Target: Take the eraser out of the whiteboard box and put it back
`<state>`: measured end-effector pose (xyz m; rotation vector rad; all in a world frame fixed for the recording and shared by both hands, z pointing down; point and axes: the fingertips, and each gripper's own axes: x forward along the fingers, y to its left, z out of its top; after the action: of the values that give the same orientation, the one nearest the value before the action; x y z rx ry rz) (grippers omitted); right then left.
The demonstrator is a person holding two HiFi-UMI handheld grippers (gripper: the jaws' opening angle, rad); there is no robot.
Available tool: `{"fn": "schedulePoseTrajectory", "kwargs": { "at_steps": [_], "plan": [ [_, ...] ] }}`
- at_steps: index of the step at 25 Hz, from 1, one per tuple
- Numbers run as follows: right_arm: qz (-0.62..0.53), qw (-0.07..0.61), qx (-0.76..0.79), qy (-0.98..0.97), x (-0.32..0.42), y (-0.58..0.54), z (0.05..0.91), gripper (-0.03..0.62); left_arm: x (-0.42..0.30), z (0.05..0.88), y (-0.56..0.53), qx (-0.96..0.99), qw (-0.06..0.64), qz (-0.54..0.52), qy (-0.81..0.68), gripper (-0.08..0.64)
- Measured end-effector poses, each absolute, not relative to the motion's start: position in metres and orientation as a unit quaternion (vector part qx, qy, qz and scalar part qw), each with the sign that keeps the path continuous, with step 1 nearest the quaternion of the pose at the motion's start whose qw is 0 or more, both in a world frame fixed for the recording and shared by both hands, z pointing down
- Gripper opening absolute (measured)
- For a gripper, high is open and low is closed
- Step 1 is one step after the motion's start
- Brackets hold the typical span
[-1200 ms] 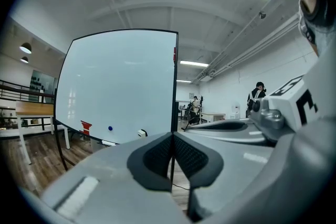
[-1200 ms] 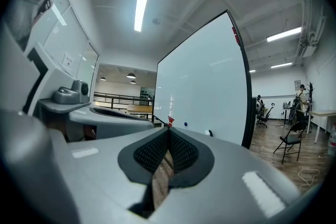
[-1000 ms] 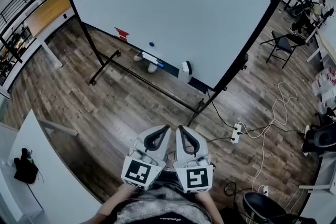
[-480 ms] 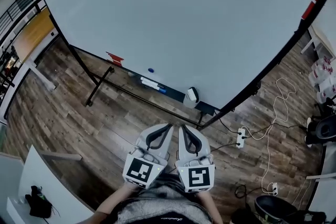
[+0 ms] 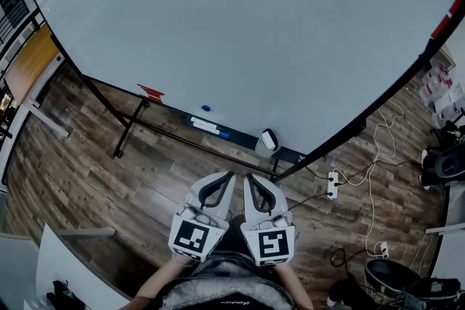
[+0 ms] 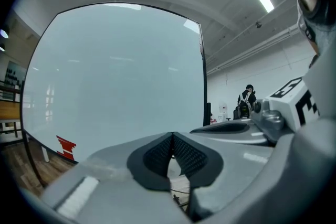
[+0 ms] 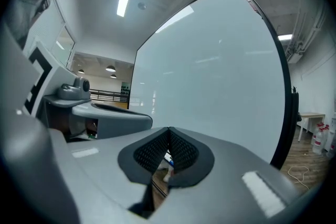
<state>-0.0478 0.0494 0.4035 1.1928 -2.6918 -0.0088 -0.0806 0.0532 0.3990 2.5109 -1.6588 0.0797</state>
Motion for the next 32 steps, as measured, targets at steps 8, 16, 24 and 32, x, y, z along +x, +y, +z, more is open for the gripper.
{"fn": "schedulePoseTrajectory", "kwargs": {
  "at_steps": [8, 16, 24, 32],
  "plan": [
    [-0.002, 0.100, 0.402, -0.910, -0.053, 0.021, 0.402, 0.003, -0.079, 0.400, 0.027, 0.832, 0.083, 0.018, -0.549, 0.005],
    [0.005, 0.092, 0.407, -0.909, -0.042, -0.028, 0.392, 0.003, -0.061, 0.393, -0.022, 0.843, 0.080, 0.026, -0.531, 0.005],
    [0.010, 0.093, 0.405, -0.909, -0.019, -0.074, 0.394, 0.003, -0.039, 0.393, -0.071, 0.842, 0.088, 0.036, -0.531, 0.005],
    [0.012, 0.097, 0.422, -0.901, -0.005, -0.097, 0.403, 0.003, -0.032, 0.405, -0.095, 0.847, 0.096, 0.036, -0.521, 0.005]
  ]
}}
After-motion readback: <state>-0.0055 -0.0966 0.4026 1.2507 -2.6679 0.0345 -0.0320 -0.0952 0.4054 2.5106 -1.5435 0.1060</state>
